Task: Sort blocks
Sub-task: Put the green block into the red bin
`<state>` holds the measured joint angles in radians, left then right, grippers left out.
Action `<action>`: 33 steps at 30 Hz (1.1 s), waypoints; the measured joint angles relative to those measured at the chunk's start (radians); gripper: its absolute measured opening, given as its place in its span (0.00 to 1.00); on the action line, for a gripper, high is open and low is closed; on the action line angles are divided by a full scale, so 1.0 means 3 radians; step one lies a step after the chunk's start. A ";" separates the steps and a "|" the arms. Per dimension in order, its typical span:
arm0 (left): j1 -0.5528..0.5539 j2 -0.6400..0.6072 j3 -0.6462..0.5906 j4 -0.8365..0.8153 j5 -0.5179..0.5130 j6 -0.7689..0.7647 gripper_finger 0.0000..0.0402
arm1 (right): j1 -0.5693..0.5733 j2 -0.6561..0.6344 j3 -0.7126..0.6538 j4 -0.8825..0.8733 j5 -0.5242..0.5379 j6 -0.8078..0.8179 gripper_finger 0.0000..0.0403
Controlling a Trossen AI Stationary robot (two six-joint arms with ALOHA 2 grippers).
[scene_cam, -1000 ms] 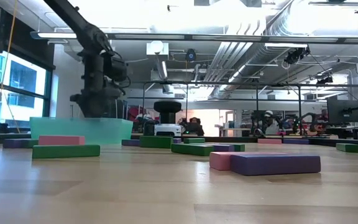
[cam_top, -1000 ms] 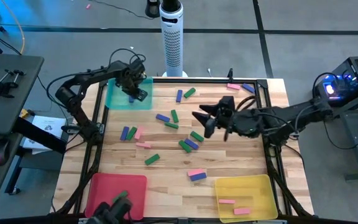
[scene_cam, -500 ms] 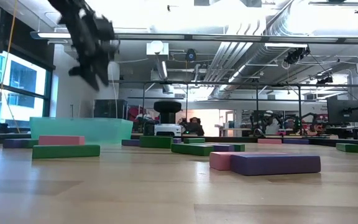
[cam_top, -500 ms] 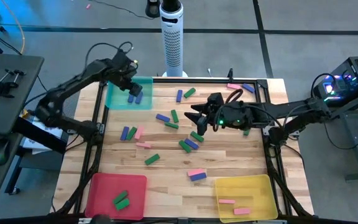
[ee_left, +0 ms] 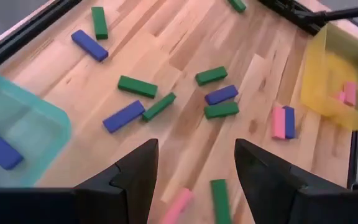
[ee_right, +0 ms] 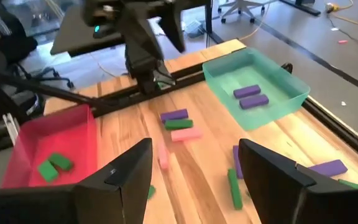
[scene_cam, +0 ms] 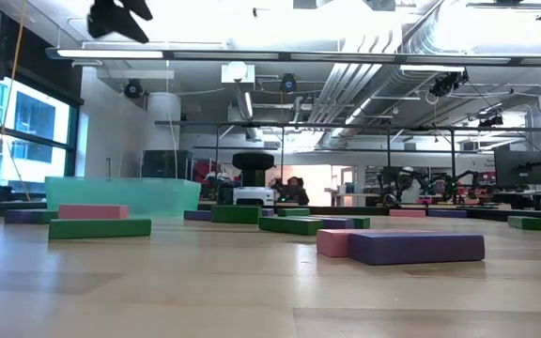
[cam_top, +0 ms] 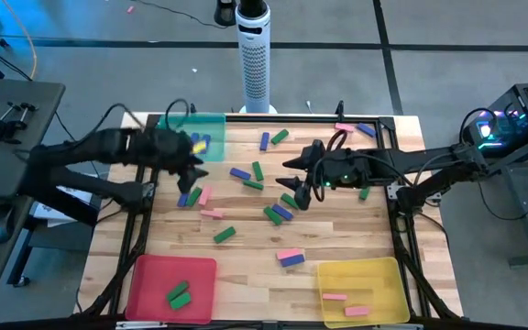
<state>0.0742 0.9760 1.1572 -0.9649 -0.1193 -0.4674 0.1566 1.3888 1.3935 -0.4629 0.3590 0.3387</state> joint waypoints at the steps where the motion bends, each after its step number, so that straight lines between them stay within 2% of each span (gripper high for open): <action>1: -0.0201 0.0008 0.0001 0.0001 -0.0169 -0.0183 0.50 | 0.0000 0.0000 0.0000 -0.0017 -0.0001 -0.0008 0.54; 3: -0.0544 0.0089 0.0001 0.0004 -0.0455 -0.0494 0.50 | 0.0000 0.0000 0.0001 -0.0036 -0.0001 -0.0012 0.54; 6: -0.0971 0.0306 0.0001 0.0002 -0.0689 -0.0820 0.50 | -0.0001 0.0000 0.0001 -0.0036 -0.0001 -0.0040 0.54; 12: -0.1402 0.0951 0.0001 0.0006 -0.0550 -0.1332 0.50 | 0.0000 0.0000 0.0001 -0.0038 -0.0001 -0.0174 0.54; 20: -0.1369 0.1740 0.0001 0.0097 -0.0109 -0.1741 0.50 | 0.0000 0.0000 0.0001 -0.0039 -0.0002 -0.0173 0.54; 23: -0.1314 0.1971 0.0000 0.0141 0.0068 -0.1775 0.50 | 0.0001 0.0000 0.0001 -0.0038 -0.0132 -0.0166 0.54; 33: -0.1318 0.2721 0.0000 0.0348 0.0072 -0.1411 0.50 | 0.0004 0.0000 0.0001 -0.0152 -0.0613 0.0166 0.54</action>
<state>-0.3212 1.7923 1.1572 -0.8606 -0.0977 -0.8907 0.1577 1.3887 1.3937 -0.5084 0.1751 0.3886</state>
